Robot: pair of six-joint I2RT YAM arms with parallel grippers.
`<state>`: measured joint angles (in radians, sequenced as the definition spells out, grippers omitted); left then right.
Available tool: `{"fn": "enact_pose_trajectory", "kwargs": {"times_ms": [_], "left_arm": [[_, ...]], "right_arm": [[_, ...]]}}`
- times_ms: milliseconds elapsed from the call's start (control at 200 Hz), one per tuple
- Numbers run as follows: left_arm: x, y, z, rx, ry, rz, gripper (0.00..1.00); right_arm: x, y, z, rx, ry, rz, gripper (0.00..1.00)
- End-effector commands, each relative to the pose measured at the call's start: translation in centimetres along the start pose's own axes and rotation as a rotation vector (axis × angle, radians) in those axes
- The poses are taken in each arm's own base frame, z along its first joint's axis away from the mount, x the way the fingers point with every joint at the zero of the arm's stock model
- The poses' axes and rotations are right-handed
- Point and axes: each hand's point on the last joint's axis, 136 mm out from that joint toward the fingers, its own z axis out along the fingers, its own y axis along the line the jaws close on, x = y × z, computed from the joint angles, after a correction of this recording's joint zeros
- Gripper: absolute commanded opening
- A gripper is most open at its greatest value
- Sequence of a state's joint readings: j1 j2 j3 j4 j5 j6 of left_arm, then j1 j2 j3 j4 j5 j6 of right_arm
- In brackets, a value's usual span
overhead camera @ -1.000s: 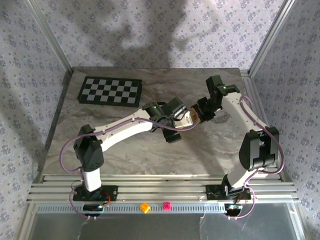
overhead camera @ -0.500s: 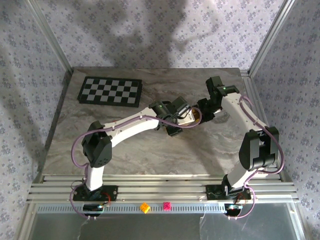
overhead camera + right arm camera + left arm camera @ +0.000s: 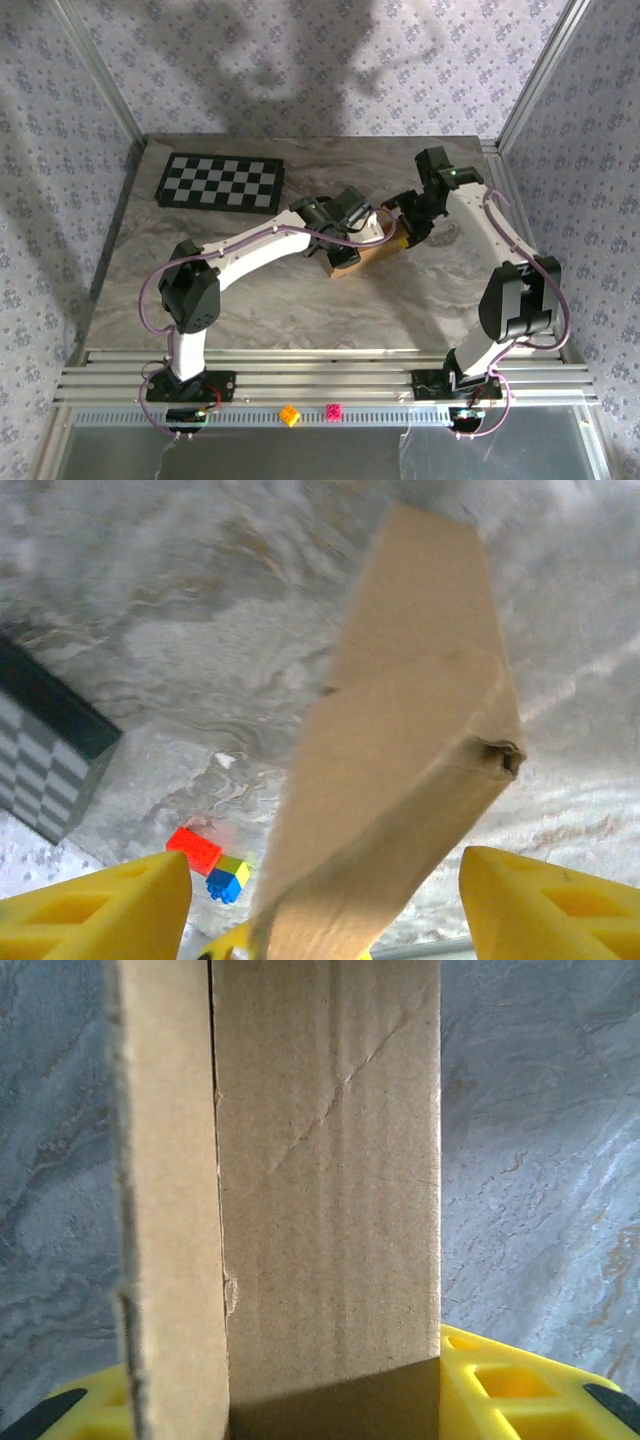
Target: Fold the paper box
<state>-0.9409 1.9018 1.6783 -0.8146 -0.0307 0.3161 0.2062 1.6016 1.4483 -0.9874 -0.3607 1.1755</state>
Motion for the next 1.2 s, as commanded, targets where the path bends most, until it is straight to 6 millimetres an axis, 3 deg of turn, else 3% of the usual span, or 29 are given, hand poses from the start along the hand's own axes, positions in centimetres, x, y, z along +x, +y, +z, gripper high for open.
{"fn": "enact_pose_trajectory", "kwargs": {"times_ms": [0, 105, 225, 350, 510, 690, 950, 1069, 1194], "left_arm": [[0.2, -0.5, -2.4, 0.058, -0.038, 0.002, 0.40], [0.8, -0.6, -2.7, 0.075, -0.039, 0.007, 0.40], [1.5, -0.4, -2.8, 0.084, -0.033, 0.002, 0.38], [2.3, -0.1, -3.3, 0.105, -0.040, -0.012, 0.38], [3.5, 0.3, -3.7, 0.115, -0.035, -0.016, 0.37], [4.0, 0.1, -3.9, 0.128, -0.038, -0.012, 0.35], [4.2, 0.2, -4.0, 0.126, -0.037, -0.010, 0.35], [4.4, 0.1, -4.0, 0.126, -0.033, -0.014, 0.35], [4.4, 0.2, -3.9, 0.123, -0.033, -0.016, 0.34]], "right_arm": [[-1.1, 2.2, -5.5, -0.114, -0.153, -0.222, 0.73], [-2.4, 3.0, -8.0, -0.157, -0.275, -0.494, 0.66], [-2.4, 3.2, -9.1, -0.197, -0.389, -0.819, 0.54], [-0.9, 2.8, -8.5, -0.268, -0.463, -1.182, 0.43], [2.1, 2.3, -6.9, -0.421, -0.511, -1.601, 0.39], [2.1, 0.5, -3.9, -0.345, -0.373, -1.748, 0.41], [1.0, 1.9, -1.5, -0.320, -0.295, -1.780, 0.41], [1.1, 2.9, -1.5, -0.325, -0.277, -1.792, 0.31], [1.8, 2.5, -0.8, -0.315, -0.238, -1.811, 0.22]]}}
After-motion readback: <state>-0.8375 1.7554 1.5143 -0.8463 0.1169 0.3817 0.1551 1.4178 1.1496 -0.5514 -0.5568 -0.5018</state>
